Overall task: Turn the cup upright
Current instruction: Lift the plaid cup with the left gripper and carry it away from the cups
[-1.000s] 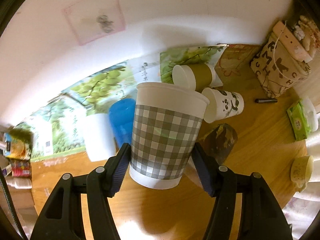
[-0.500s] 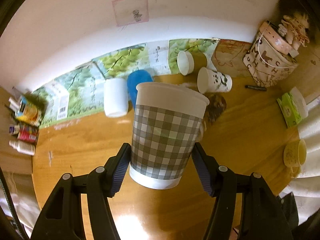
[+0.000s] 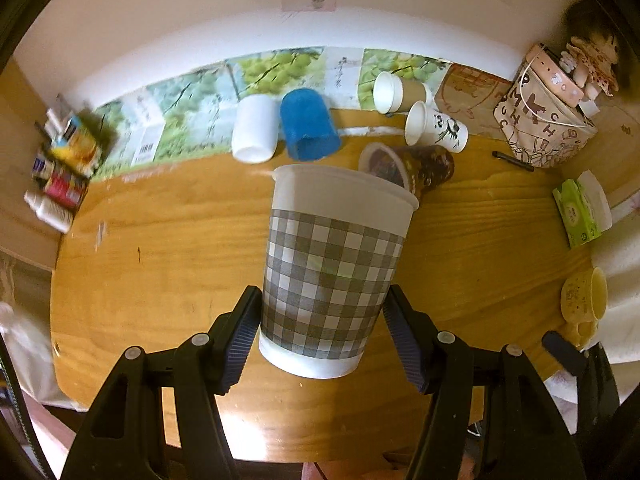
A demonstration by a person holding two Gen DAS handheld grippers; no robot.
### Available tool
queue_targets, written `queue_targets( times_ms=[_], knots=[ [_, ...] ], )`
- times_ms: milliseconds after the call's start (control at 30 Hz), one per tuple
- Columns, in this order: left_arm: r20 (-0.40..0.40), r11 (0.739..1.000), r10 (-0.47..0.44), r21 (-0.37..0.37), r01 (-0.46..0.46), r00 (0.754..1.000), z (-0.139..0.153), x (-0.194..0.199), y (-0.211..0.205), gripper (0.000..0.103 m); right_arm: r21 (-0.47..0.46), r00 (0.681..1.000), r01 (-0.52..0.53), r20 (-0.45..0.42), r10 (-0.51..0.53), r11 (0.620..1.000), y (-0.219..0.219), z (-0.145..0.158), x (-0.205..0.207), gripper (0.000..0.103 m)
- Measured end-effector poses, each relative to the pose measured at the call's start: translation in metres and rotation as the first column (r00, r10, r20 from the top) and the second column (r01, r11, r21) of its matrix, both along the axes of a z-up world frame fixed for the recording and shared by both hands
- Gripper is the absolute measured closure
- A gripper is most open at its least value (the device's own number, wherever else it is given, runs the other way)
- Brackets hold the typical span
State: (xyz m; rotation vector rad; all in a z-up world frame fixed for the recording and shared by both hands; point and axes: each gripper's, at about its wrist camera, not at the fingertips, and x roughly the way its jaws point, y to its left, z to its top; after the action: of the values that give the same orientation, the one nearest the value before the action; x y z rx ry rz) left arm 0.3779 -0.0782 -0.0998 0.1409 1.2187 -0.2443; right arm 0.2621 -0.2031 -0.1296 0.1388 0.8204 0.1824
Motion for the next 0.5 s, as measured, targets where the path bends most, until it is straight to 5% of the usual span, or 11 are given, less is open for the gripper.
queue_targets(
  times_ms=[500],
  knots=[
    [-0.065,0.993,0.084,-0.076,-0.089,0.994,-0.057,-0.042,0.011,0.037,0.068,0.987,0.059,-0.157,-0.048,0.996,-0.041,-0.029,-0.001,0.0]
  ],
)
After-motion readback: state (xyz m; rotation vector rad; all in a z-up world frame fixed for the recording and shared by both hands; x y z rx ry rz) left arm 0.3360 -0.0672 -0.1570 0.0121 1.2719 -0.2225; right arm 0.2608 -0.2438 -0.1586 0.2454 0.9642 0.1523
